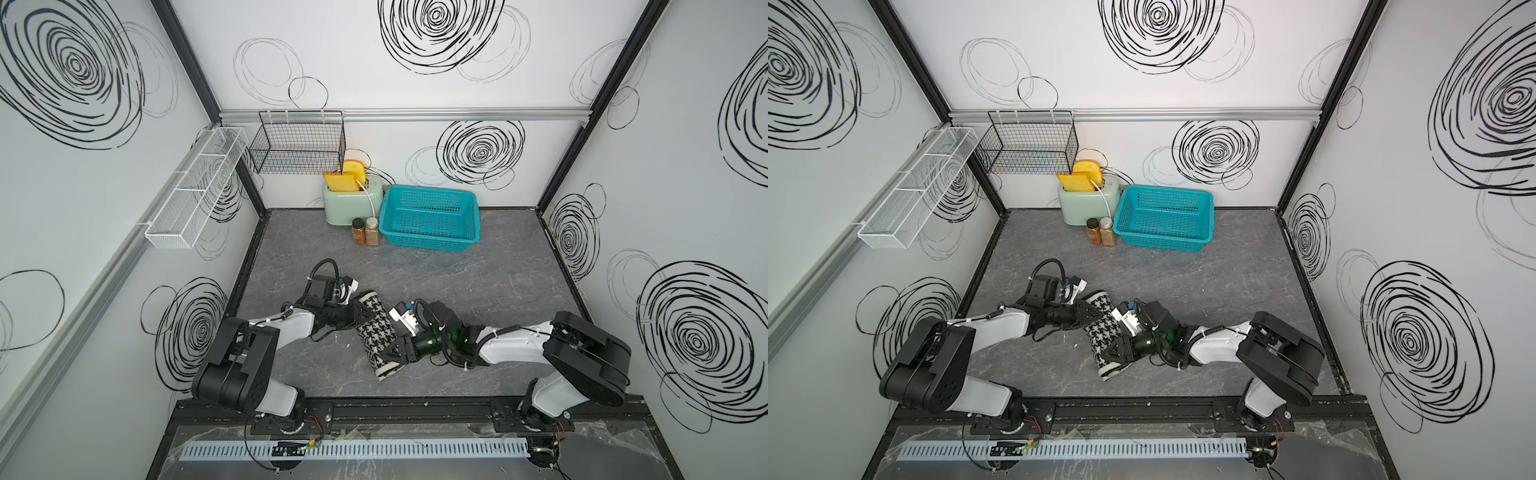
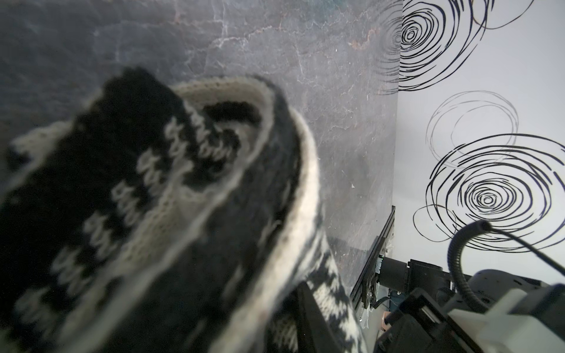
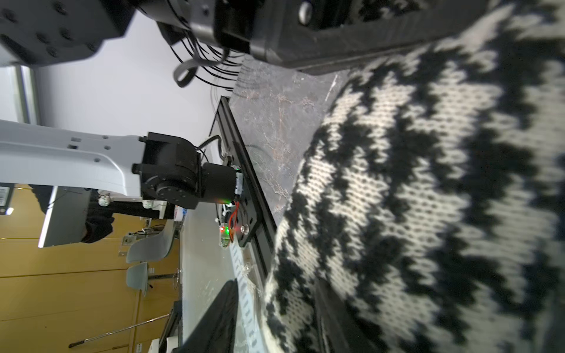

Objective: Roll up the scarf and place it into the basket
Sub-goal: Roll the scarf at the center of the board.

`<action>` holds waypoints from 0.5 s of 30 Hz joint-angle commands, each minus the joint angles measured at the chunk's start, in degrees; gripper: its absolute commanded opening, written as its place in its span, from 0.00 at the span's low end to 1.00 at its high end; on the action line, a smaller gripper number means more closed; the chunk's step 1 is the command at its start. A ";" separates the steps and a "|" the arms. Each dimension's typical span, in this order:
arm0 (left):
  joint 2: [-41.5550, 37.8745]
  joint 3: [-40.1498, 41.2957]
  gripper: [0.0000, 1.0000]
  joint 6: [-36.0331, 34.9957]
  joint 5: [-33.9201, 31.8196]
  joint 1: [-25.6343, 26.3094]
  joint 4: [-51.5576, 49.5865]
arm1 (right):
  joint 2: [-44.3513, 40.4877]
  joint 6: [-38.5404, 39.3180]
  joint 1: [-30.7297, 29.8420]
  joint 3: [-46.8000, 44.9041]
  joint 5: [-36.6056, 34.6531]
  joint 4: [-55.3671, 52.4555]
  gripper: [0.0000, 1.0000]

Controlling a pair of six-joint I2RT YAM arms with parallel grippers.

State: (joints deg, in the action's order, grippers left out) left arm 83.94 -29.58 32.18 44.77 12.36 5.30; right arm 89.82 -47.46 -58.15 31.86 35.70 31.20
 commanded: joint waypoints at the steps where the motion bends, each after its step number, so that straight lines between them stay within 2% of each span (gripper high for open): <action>1: 0.43 2.16 0.22 -0.10 -5.40 0.38 -3.75 | 2.62 3.99 -0.52 0.11 -0.57 -12.33 0.43; 4: 0.70 1.90 0.22 -0.02 -5.81 0.73 -3.95 | -0.94 5.81 0.27 2.47 -0.75 -15.91 0.44; 8: 0.14 2.31 0.23 0.16 -6.62 0.72 -4.11 | -3.17 9.83 2.30 15.71 0.54 -24.12 0.46; 11: 0.26 2.77 0.22 0.14 -6.89 0.79 -4.03 | -0.54 9.37 3.53 20.30 3.36 -22.02 0.46; 15: 0.08 2.97 0.22 0.69 -7.33 0.71 -3.63 | 4.76 5.87 4.38 16.43 7.55 -11.70 0.43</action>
State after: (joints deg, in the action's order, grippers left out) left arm 83.11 -28.82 32.49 42.76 12.78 6.02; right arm 89.91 -39.62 -54.24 51.72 39.16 16.82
